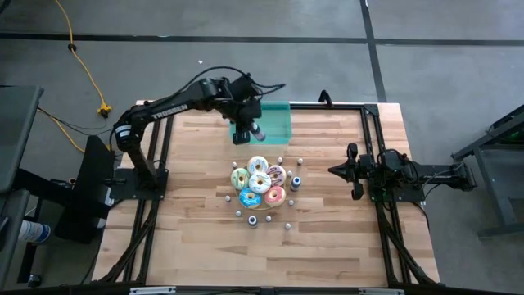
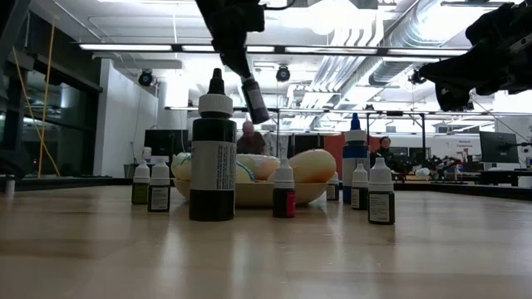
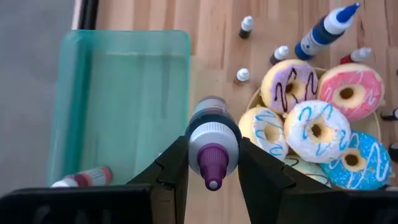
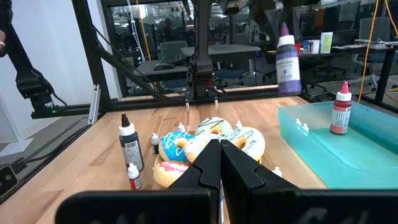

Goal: Pick & Place food coloring
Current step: Put the large violet food coloring bottle into the green container

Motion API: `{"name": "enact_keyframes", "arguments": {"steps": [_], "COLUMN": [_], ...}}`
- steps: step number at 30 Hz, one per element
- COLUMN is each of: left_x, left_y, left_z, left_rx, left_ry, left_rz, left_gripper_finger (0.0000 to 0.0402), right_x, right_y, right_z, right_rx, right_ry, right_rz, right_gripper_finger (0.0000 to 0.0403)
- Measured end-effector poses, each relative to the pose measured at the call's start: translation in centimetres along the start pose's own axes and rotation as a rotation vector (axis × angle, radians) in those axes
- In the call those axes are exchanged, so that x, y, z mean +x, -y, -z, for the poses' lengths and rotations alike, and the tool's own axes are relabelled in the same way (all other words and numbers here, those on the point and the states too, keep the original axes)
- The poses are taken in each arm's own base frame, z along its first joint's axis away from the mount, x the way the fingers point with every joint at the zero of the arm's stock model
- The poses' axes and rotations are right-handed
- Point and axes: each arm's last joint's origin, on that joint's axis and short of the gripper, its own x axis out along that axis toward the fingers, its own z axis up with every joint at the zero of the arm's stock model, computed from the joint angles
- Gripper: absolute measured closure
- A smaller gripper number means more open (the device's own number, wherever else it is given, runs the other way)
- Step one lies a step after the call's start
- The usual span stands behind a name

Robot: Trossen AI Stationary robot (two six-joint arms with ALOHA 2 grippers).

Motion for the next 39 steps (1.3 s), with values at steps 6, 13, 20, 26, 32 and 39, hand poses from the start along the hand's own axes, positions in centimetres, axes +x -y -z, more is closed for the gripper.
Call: {"name": "enact_keyframes", "arguments": {"steps": [6, 13, 20, 26, 32, 39], "left_x": [-1.5, -1.8, -0.1, 1.7, 2.6, 4.6], "left_y": [-2.1, -5.3, -7.0, -8.0, -9.7, -10.7], "left_z": [0.9, 2.2, 2.1, 1.3, -0.6, -2.3], "left_rx": [-0.134, -0.516, -0.704, -0.787, -0.847, -0.905], "left_ry": [0.037, 0.045, 0.07, 0.048, -0.025, -0.097], "left_rz": [-0.016, -0.068, -0.096, -0.123, -0.193, -0.227], "left_gripper_finger": [0.0299, 0.0299, 0.0299, 0.0299, 0.0299, 0.0299], "right_x": [0.0, 0.0, 0.0, 0.0, 0.0, 0.0], "right_y": [0.0, 0.0, 0.0, 0.0, 0.0, 0.0], "right_z": [0.0, 0.0, 0.0, 0.0, 0.0, 0.0], "right_rx": [0.0, 0.0, 0.0, 0.0, 0.0, 0.0], "right_ry": [0.001, 0.001, 0.001, 0.001, 0.0, 0.001], "right_rz": [0.0, 0.0, 0.0, 0.0, 0.0, 0.0], "right_gripper_finger": [0.0402, 0.0402, 0.0402, 0.0402, 0.0402, 0.0402]}}
